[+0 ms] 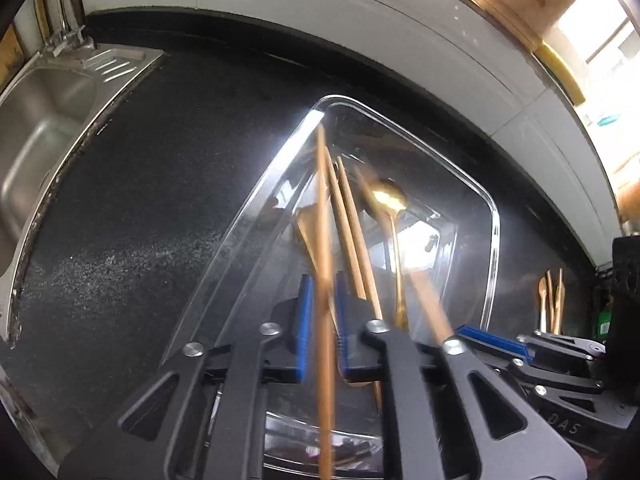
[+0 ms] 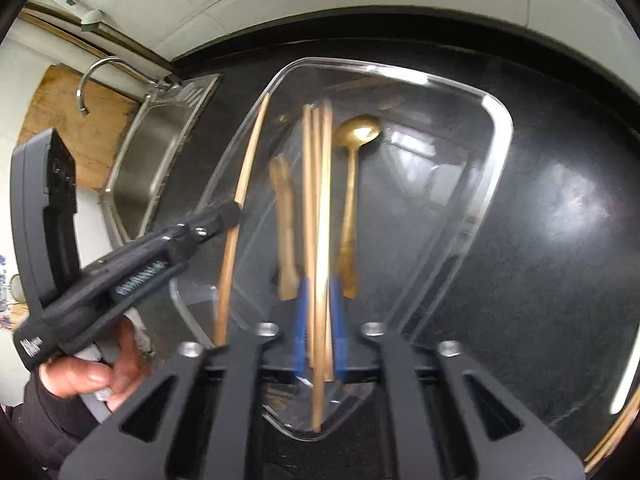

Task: Organize utensils
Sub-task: 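Open both tools to drop the chopsticks into the tray, then move both open tools back to the utensil pile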

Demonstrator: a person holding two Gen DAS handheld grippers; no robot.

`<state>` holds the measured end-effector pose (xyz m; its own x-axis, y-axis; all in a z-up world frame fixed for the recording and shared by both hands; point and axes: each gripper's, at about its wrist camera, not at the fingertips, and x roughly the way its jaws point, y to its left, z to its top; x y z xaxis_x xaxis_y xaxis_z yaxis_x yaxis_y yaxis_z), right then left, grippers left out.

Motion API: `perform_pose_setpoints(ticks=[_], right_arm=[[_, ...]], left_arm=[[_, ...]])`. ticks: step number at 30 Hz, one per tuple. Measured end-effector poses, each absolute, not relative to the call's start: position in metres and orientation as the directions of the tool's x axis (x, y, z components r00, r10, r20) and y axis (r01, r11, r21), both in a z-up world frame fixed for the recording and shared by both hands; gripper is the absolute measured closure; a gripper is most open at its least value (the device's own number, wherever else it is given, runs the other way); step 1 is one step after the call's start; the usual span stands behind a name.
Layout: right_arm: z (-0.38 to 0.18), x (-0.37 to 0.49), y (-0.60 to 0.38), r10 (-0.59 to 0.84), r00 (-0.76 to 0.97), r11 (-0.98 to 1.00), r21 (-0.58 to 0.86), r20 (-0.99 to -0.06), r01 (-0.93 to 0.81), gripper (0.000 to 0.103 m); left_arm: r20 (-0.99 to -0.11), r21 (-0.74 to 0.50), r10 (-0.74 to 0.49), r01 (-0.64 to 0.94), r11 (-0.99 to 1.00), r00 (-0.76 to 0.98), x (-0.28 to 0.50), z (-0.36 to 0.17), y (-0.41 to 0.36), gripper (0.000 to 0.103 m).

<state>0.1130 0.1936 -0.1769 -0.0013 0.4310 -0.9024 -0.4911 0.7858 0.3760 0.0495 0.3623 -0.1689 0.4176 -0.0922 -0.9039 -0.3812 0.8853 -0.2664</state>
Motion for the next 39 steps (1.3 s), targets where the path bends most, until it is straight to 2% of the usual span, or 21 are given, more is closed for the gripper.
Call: perform_pose_setpoints(ticks=[1, 2, 3, 8, 14, 23, 25, 28, 34, 39], right_arm=[[-0.170, 0.115, 0.188, 0.436, 0.034, 0.789, 0.363, -0.900, -0.496, 0.025], [-0.160, 0.115, 0.181, 0.446, 0.086, 0.792, 0.348, -0.891, -0.502, 0.022], [-0.151, 0.115, 0.173, 0.453, 0.116, 0.792, 0.339, -0.884, -0.508, 0.022], [-0.123, 0.114, 0.132, 0.443, 0.194, 0.818, 0.306, -0.875, -0.488, 0.022], [-0.101, 0.087, 0.089, 0.400, 0.291, 0.861, 0.247, -0.869, -0.445, 0.022], [-0.076, 0.052, 0.004, 0.346, 0.381, 0.912, 0.213, -0.857, -0.349, 0.022], [-0.073, 0.045, -0.026, 0.329, 0.407, 0.919, 0.190, -0.852, -0.346, 0.022], [-0.071, 0.039, -0.074, 0.320, 0.433, 0.928, 0.187, -0.843, -0.322, 0.022], [-0.075, 0.028, -0.156, 0.293, 0.458, 0.940, 0.164, -0.840, -0.300, 0.022], [-0.083, 0.026, -0.192, 0.293, 0.454, 0.942, 0.170, -0.841, -0.291, 0.031]], left_arm=[[-0.902, -0.268, -0.090, -0.384, 0.884, 0.422, 0.049, -0.165, 0.366, 0.046], [-0.896, -0.261, -0.071, -0.391, 0.882, 0.439, 0.046, -0.158, 0.368, 0.017], [-0.877, -0.253, -0.031, -0.406, 0.878, 0.479, 0.039, -0.146, 0.372, 0.015], [-0.845, -0.281, -0.016, -0.417, 0.864, 0.535, 0.023, -0.117, 0.384, 0.015], [-0.841, -0.237, 0.017, -0.397, 0.887, 0.540, 0.011, -0.099, 0.356, 0.015], [-0.867, -0.159, -0.038, -0.204, 0.966, 0.497, 0.002, -0.094, 0.225, 0.015], [-0.870, -0.141, -0.029, -0.193, 0.971, 0.492, 0.002, -0.093, 0.194, 0.015], [-0.861, -0.181, -0.068, -0.179, 0.967, 0.504, 0.001, -0.092, 0.149, 0.015], [-0.875, -0.126, -0.041, -0.145, 0.981, 0.482, 0.001, -0.097, 0.074, 0.015], [-0.881, -0.074, -0.001, -0.135, 0.988, 0.474, 0.007, -0.095, 0.044, 0.015]])
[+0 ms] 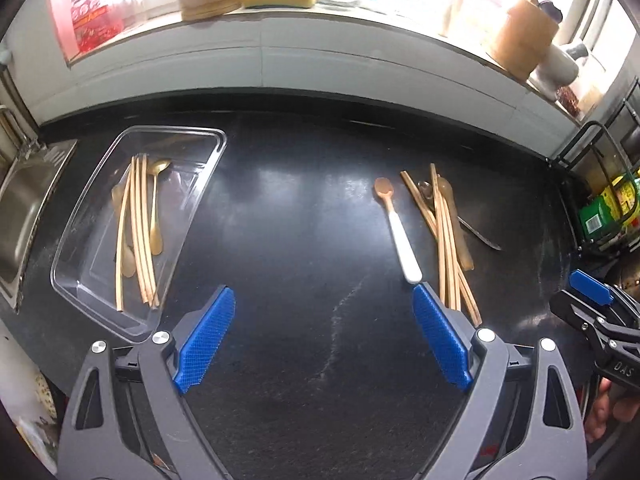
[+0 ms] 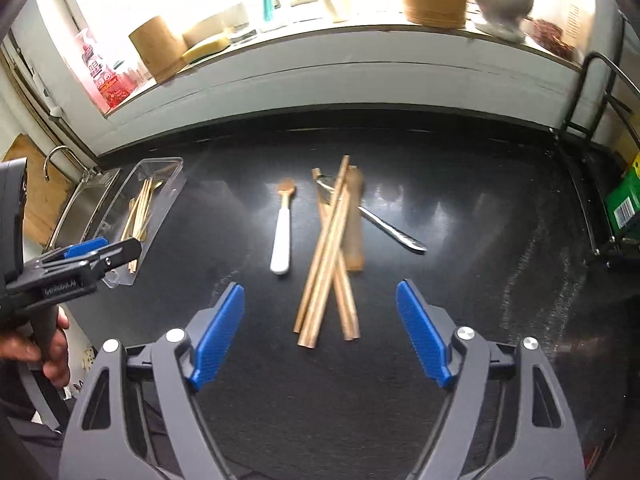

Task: Organize utensils
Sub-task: 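Move both open tools back to the utensil pile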

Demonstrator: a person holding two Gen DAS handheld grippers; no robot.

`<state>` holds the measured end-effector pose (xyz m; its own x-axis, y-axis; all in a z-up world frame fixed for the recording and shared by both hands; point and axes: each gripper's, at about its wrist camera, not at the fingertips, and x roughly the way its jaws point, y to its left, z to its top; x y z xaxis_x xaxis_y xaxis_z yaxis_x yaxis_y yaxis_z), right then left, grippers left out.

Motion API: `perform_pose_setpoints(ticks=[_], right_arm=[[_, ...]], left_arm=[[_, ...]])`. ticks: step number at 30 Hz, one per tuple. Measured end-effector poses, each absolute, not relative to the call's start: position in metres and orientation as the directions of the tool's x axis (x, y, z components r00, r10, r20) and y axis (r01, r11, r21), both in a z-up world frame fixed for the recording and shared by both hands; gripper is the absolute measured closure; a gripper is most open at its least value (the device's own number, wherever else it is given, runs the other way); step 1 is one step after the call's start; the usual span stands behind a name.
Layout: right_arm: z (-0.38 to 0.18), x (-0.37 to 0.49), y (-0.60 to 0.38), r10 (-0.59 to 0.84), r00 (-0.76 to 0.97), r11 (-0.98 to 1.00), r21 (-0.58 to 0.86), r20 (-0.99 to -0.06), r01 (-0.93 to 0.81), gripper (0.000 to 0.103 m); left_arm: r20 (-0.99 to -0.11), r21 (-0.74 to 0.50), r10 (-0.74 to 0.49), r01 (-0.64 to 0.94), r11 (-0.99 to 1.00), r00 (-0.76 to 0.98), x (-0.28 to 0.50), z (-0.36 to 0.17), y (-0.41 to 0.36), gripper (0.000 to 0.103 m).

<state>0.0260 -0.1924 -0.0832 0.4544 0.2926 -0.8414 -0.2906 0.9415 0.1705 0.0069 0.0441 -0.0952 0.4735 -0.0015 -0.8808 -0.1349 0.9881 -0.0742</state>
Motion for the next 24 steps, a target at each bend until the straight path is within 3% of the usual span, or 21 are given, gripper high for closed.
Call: perform_pose_setpoints(ticks=[3, 20, 24], right_arm=[[-0.088, 0.027, -0.205, 0.314, 0.448, 0.938, 0.201, -0.837, -0.282, 0.045], [-0.105, 0.062, -0.200, 0.298, 0.430, 0.942, 0.189, -0.852, -0.277, 0.045], [-0.123, 0.077, -0.193, 0.278, 0.393, 0.946, 0.178, -0.876, -0.272, 0.052]], left_arm=[[-0.879, -0.052, 0.013, -0.122, 0.991, 0.477, 0.011, -0.095, 0.032, 0.015], [-0.893, -0.028, -0.004, -0.047, 0.999, 0.449, 0.074, -0.119, 0.017, 0.015], [-0.910, -0.041, -0.018, -0.046, 0.998, 0.415, 0.091, -0.141, 0.015, 0.015]])
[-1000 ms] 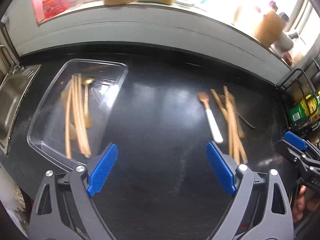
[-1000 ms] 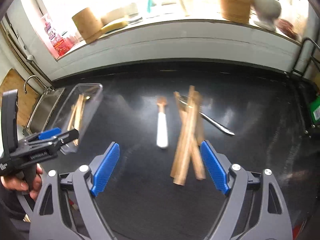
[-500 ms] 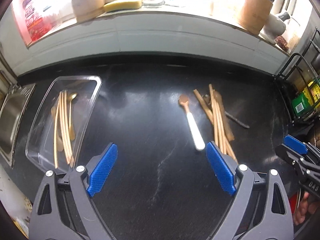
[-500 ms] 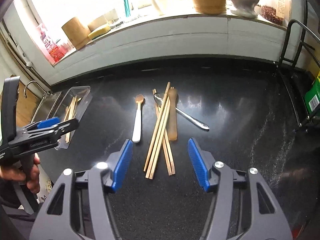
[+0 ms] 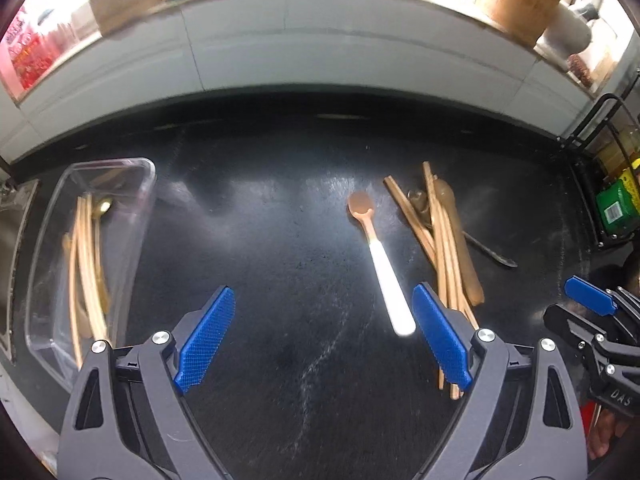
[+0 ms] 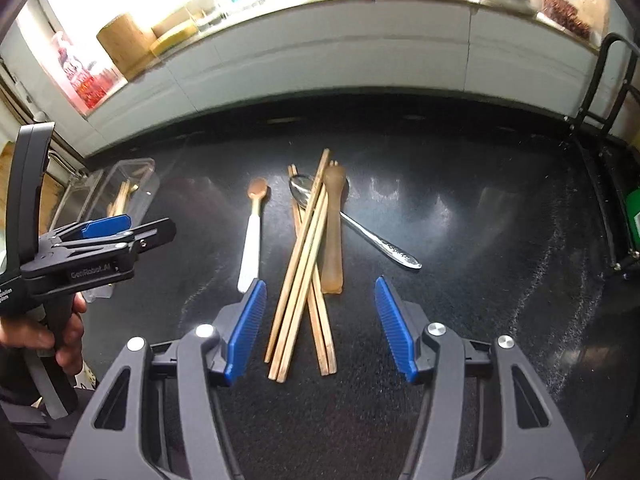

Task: Organize utensils
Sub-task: 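Move both open tools back to the utensil pile, then grasp the white-handled spoon with the left tool while the right tool grasps a wooden spoon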

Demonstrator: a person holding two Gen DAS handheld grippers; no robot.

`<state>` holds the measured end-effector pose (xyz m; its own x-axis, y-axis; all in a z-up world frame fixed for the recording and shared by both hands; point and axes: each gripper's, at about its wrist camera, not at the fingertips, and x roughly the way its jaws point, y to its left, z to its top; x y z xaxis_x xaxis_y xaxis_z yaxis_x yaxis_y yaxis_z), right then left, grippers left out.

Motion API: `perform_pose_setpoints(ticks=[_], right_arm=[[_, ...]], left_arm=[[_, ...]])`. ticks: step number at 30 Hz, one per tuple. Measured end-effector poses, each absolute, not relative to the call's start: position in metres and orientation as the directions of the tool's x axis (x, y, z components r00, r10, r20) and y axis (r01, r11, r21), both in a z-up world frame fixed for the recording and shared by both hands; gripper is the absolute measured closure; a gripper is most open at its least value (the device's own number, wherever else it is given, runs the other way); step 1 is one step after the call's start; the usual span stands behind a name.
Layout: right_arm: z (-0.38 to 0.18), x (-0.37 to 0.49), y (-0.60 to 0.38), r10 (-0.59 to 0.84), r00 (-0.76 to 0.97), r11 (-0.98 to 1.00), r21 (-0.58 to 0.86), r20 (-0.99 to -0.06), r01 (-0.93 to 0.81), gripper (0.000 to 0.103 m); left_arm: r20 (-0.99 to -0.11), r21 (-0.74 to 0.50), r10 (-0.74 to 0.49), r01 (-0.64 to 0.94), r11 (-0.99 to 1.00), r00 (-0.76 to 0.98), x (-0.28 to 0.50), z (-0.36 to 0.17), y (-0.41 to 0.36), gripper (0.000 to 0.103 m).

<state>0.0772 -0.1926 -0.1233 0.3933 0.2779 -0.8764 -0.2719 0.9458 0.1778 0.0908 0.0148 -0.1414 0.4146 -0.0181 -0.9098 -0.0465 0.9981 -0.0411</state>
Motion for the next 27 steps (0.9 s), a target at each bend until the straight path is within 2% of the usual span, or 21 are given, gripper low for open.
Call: perform_pose_setpoints(ticks=[8, 13, 15, 21, 22, 24, 25, 26, 27], right_arm=[[-0.172, 0.112, -0.172, 0.228, 0.327, 0.943, 0.124, -0.917, -0.308, 0.063], [-0.196, 0.130, -0.168, 0.193, 0.301, 0.943, 0.091, -0.934, -0.321, 0.064], [-0.204, 0.137, -0.167, 0.187, 0.291, 0.941, 0.086, -0.938, -0.326, 0.067], [-0.212, 0.143, -0.157, 0.146, 0.328, 0.931, 0.017, -0.933, -0.365, 0.068], [-0.213, 0.145, -0.155, 0.141, 0.338, 0.928, 0.005, -0.931, -0.372, 0.068], [-0.214, 0.147, -0.150, 0.130, 0.359, 0.923, -0.020, -0.924, -0.384, 0.069], [-0.214, 0.148, -0.148, 0.124, 0.367, 0.921, -0.031, -0.922, -0.388, 0.071], [-0.214, 0.148, -0.146, 0.127, 0.376, 0.920, -0.033, -0.918, -0.391, 0.076], [-0.214, 0.149, -0.145, 0.130, 0.377, 0.920, -0.030, -0.917, -0.390, 0.083]], left_arm=[[-0.931, -0.074, -0.053, -0.044, 0.996, 0.361, 0.125, -0.197, 0.000, 0.015], [-0.939, -0.085, -0.063, -0.051, 0.995, 0.338, 0.136, -0.222, -0.005, 0.023], [-0.929, -0.066, -0.049, -0.033, 0.997, 0.366, 0.136, -0.223, -0.010, 0.023], [-0.908, -0.016, -0.017, 0.005, 1.000, 0.420, 0.136, -0.227, -0.023, 0.024], [-0.899, 0.006, -0.001, 0.014, 1.000, 0.438, 0.134, -0.228, -0.025, 0.027], [-0.877, 0.039, 0.017, 0.037, 0.999, 0.480, 0.129, -0.229, -0.030, 0.044], [-0.862, 0.045, 0.012, 0.053, 0.998, 0.507, 0.125, -0.229, -0.033, 0.046], [-0.853, 0.047, 0.008, 0.062, 0.997, 0.522, 0.122, -0.229, -0.035, 0.053], [-0.849, 0.048, 0.004, 0.071, 0.996, 0.529, 0.121, -0.229, -0.037, 0.066]])
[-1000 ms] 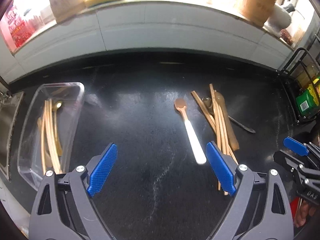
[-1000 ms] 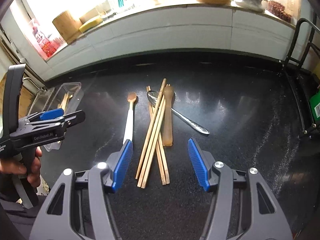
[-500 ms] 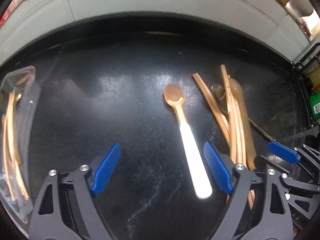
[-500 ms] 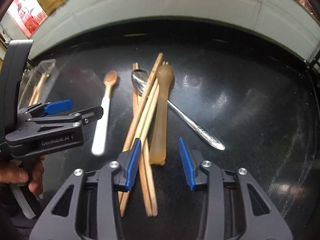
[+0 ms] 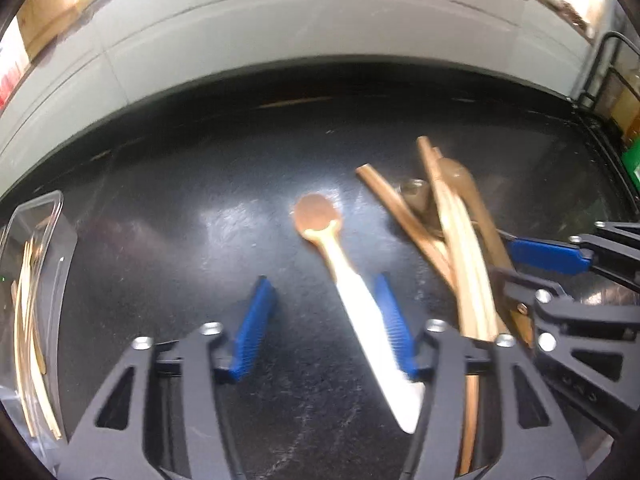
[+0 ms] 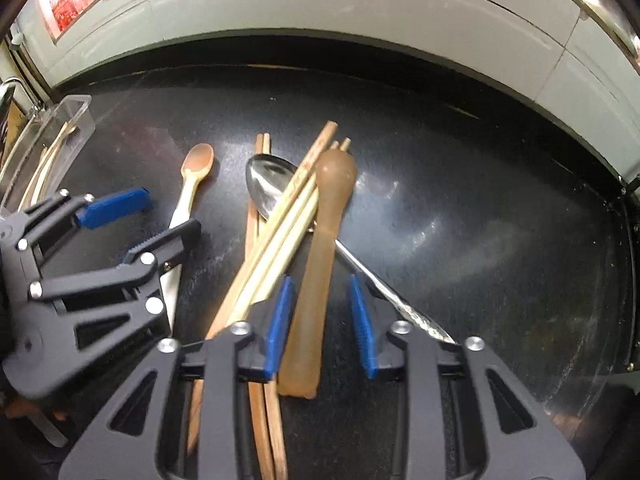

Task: Organize utensils
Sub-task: 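Grasp the white-handled spoon with the left tool while the right tool grasps a wooden spoon, then carry both spoons over the clear tray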

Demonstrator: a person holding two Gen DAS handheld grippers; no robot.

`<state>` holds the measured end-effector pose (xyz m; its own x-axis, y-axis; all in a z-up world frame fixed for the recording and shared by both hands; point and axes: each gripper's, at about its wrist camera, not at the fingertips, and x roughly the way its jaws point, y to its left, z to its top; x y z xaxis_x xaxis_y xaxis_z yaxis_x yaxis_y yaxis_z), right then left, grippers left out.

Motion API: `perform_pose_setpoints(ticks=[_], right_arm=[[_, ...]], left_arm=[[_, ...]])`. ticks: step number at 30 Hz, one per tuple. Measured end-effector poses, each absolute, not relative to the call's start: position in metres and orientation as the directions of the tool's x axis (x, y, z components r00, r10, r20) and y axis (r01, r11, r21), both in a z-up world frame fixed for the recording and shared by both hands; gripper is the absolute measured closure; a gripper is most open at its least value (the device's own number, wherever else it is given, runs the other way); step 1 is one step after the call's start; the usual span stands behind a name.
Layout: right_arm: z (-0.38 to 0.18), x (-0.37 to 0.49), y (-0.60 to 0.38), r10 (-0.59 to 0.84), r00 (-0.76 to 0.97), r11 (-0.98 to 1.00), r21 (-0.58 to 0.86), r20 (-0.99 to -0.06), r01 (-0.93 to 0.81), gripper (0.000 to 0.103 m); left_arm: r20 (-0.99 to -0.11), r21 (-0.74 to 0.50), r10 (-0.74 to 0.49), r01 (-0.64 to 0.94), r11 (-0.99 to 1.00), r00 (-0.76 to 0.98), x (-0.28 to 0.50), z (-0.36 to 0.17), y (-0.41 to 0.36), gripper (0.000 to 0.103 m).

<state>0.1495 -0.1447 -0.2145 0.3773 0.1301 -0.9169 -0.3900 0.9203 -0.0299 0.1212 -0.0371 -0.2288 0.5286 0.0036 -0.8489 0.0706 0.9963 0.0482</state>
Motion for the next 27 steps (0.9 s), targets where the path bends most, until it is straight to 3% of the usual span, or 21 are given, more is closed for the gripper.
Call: perform_pose_setpoints(ticks=[2, 8, 17, 27], right_arm=[[-0.214, 0.151, -0.143, 0.140, 0.372, 0.921, -0.018, -0.917, -0.390, 0.087], [-0.211, 0.159, -0.151, 0.189, 0.327, 0.936, 0.069, -0.926, -0.346, 0.089], [-0.154, 0.127, -0.170, 0.217, 0.395, 0.949, 0.099, -0.892, -0.299, 0.089], [-0.075, 0.050, -0.182, 0.257, 0.515, 0.950, 0.115, -0.818, -0.291, 0.089]], left_arm=[[-0.845, 0.060, -0.002, 0.098, 0.993, 0.535, 0.119, -0.228, -0.046, 0.083], [-0.864, 0.052, 0.011, 0.068, 0.996, 0.503, 0.125, -0.227, -0.041, 0.091], [-0.848, 0.017, -0.017, 0.059, 0.998, 0.530, 0.113, -0.174, -0.022, 0.091], [-0.827, 0.011, -0.030, 0.068, 0.998, 0.561, 0.046, -0.095, -0.004, 0.091]])
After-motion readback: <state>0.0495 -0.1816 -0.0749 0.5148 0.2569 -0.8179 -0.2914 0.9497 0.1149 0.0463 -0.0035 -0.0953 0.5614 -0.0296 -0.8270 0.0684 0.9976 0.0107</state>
